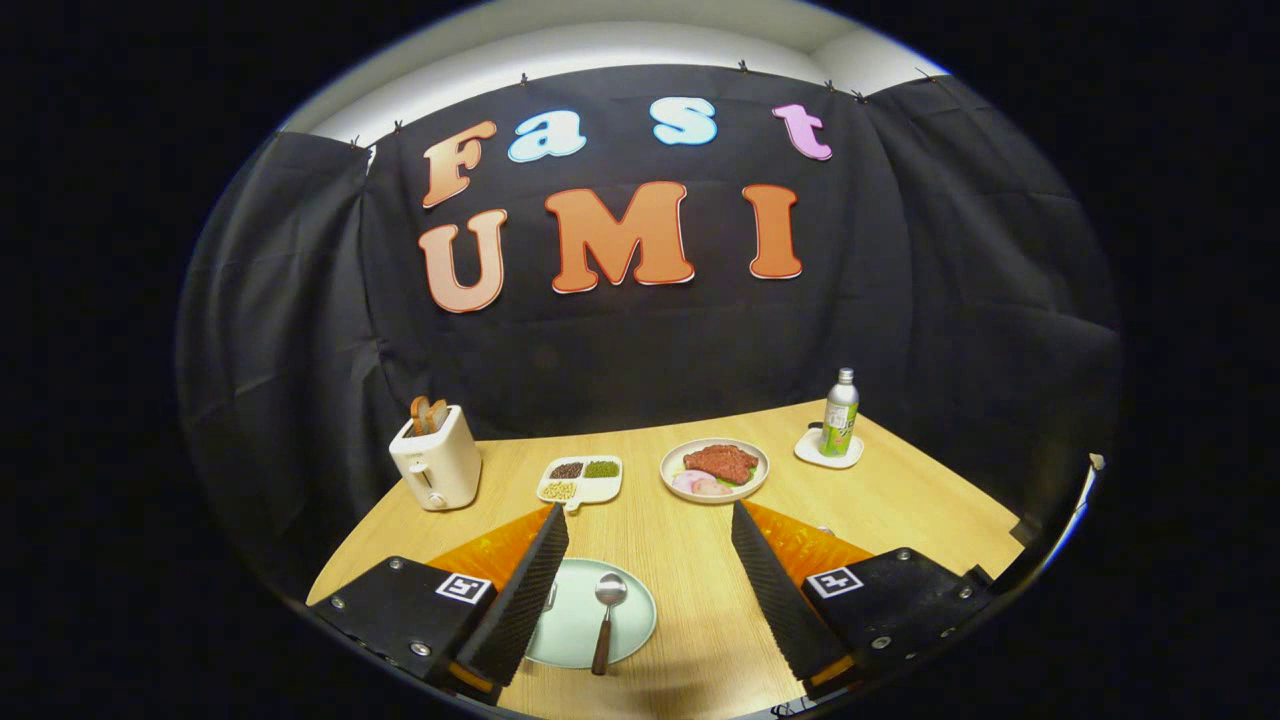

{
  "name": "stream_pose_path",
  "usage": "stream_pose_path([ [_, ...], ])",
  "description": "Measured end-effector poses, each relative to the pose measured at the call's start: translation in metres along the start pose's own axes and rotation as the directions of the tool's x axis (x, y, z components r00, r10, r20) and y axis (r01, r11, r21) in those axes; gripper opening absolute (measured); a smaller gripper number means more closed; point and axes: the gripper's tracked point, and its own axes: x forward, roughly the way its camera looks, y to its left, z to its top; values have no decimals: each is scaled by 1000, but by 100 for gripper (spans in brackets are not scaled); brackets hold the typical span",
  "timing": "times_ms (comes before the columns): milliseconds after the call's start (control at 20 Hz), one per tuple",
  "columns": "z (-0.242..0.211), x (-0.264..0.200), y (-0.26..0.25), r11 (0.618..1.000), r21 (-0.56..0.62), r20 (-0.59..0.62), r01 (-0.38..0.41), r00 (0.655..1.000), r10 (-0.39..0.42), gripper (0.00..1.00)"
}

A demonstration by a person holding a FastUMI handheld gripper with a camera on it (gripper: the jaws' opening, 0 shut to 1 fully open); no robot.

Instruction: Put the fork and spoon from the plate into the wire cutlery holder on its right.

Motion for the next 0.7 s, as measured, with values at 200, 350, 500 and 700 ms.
stream_pose_path([
  [200, -21, 10, 5, 999, -6, -61, -54, 997, 54, 99],
  [350, -31, 17, 7, 999, -18, -72, -50, 996, 48, 98],
  [500, -45, 24, 14, 999, -34, -95, -36, 995, 33, 99],
  [700, -69, 39, 29, 997, -71, -125, -29, 992, 20, 98],
])
